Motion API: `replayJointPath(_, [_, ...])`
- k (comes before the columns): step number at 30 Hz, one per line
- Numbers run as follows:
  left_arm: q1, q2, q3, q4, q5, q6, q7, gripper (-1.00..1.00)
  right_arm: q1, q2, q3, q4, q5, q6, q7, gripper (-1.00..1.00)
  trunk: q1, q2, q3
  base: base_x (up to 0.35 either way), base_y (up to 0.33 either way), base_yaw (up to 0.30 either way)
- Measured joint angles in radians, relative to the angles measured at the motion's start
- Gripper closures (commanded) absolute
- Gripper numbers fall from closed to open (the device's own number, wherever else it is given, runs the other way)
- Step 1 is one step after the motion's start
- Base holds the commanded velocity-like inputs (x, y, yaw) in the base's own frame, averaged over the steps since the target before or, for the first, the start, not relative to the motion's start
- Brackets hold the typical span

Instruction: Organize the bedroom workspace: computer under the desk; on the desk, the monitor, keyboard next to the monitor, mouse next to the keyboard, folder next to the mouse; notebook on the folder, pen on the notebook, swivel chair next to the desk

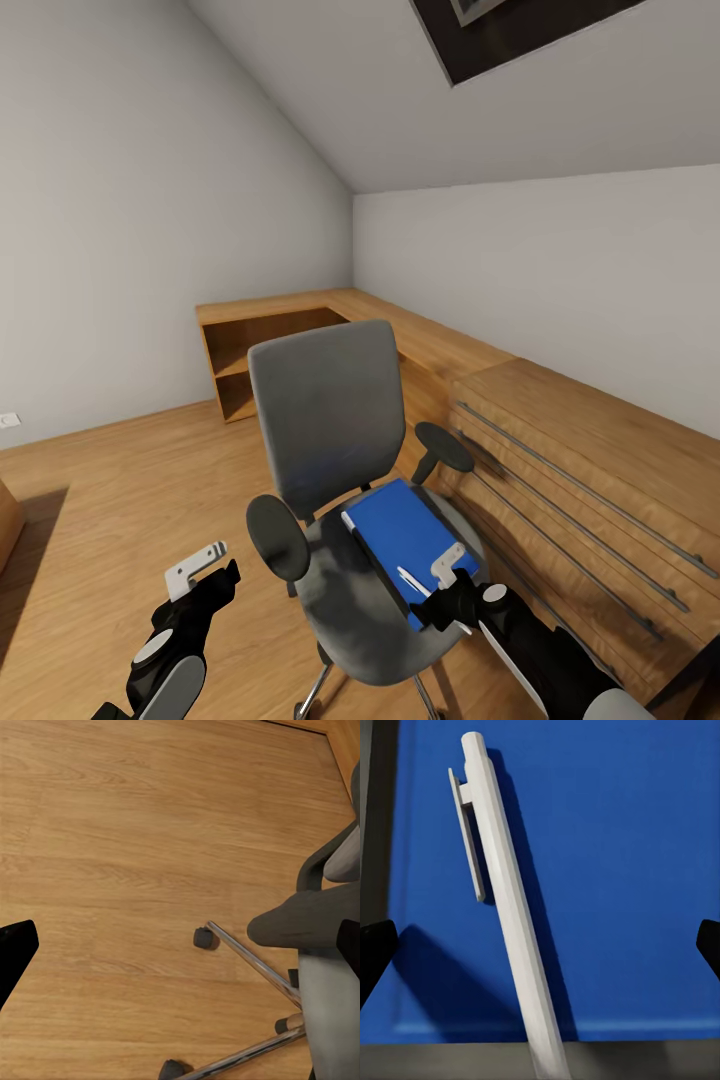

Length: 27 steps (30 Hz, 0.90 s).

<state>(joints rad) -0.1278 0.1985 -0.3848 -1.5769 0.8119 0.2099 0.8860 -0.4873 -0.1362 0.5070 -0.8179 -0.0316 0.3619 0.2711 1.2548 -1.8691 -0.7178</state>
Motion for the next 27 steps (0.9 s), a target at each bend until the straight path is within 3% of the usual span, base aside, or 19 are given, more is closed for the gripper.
replayJointPath(2, [0.000, 0.000, 0.000, 0.000, 0.000, 0.000, 0.000, -1.00, 0.000, 0.000, 0.000, 0.000, 0.000, 0.000, 0.000, -1.00, 0.000, 0.000, 0.000, 0.000, 0.000, 0.000])
replayJointPath(3, [0.000, 0.000, 0.000, 0.000, 0.000, 0.000, 0.000, -1.00, 0.000, 0.000, 0.000, 0.000, 0.000, 0.000, 0.000, 1.00, 0.000, 0.000, 0.000, 0.000, 0.000, 0.000])
replayJointPath(27, [0.000, 0.000, 0.000, 0.000, 0.000, 0.000, 0.000, -1.00, 0.000, -0.001, -0.003, -0.002, -0.002, 0.018, 0.000, 1.00, 0.000, 0.000, 0.000, 0.000, 0.000, 0.000])
